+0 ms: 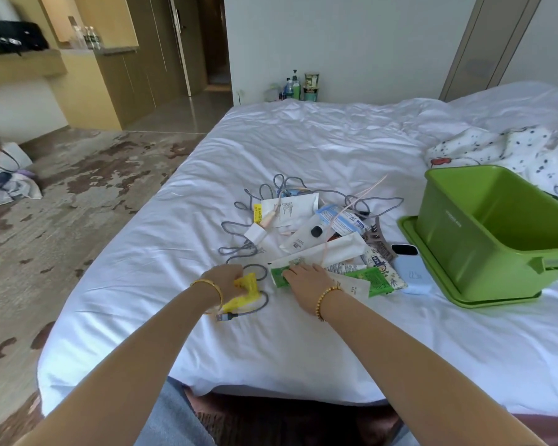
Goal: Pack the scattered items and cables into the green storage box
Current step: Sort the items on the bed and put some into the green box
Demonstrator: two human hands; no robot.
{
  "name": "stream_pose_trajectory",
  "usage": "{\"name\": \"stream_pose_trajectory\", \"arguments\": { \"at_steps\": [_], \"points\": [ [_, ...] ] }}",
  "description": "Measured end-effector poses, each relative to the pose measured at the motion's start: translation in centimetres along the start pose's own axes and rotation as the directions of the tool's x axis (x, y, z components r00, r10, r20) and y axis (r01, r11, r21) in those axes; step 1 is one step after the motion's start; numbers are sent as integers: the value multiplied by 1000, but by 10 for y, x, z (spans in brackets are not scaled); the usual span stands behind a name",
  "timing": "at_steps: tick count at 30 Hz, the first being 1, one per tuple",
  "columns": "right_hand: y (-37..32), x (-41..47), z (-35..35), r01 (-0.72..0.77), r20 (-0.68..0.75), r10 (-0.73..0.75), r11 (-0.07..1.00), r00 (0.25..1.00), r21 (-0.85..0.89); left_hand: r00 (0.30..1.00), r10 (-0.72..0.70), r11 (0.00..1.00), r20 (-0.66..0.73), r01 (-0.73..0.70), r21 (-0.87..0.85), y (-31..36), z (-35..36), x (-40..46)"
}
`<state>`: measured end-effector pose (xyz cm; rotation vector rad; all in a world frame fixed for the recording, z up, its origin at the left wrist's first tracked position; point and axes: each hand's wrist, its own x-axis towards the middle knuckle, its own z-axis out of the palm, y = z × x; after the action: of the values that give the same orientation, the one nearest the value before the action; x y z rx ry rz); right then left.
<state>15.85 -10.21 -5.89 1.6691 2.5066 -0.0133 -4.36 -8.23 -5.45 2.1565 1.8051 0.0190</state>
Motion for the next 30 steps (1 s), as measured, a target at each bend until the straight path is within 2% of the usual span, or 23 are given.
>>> {"name": "stream_pose_trajectory", "arguments": {
  "at_steps": [3,6,8,11,14,16,19,21,22,23,24,25,26,27,28,30],
  "points": [
    [3,0,-8,-58,-27,64,984,998,171,994,-72,955,-81,45,-292,14,-19,2],
    [14,-5,-25,-173,-120,262,857,958,485,976,-128,859,-176,21,-511,39,-42,11],
    [27,-14,-38,-203,-208,389,782,897,589,973,-143,777,-182,-4,-629,65,-55,16],
    [59,-38,-61,-197,-315,545,685,777,701,964,-149,773,-219,-24,-634,117,-65,32],
    [105,-71,-81,-164,-464,654,666,598,728,970,-28,706,-240,-151,-692,189,-72,46],
    [139,-98,-92,-148,-513,712,642,480,753,975,54,611,-216,-203,-765,245,-76,50],
    [192,-139,-103,-217,-498,804,576,324,788,967,186,394,-172,-234,-889,325,-79,47],
    [220,-162,-105,-266,-451,848,519,279,812,961,237,325,-146,-220,-920,367,-78,45],
    [230,-171,-106,-284,-417,863,492,286,823,957,265,315,-116,-200,-928,385,-76,44],
    [240,-177,-107,-317,-382,869,476,316,821,949,294,355,-113,-218,-909,400,-73,46],
    [249,-180,-107,-374,-339,863,476,375,796,929,349,473,-119,-285,-834,411,-68,49],
    [255,-182,-106,-449,-283,844,492,456,745,900,428,644,-88,-372,-668,419,-64,51],
    [259,-183,-105,-523,-217,819,518,531,677,871,490,783,-14,-447,-432,424,-58,55],
    [261,-184,-103,-573,-164,801,539,576,618,846,531,837,56,-513,-192,427,-53,56],
    [262,-185,-101,-588,-133,788,550,602,594,829,548,836,113,-548,-28,429,-49,56],
    [260,-186,-96,-587,-117,772,564,625,581,824,554,823,119,-563,70,426,-41,55]
  ]
}}
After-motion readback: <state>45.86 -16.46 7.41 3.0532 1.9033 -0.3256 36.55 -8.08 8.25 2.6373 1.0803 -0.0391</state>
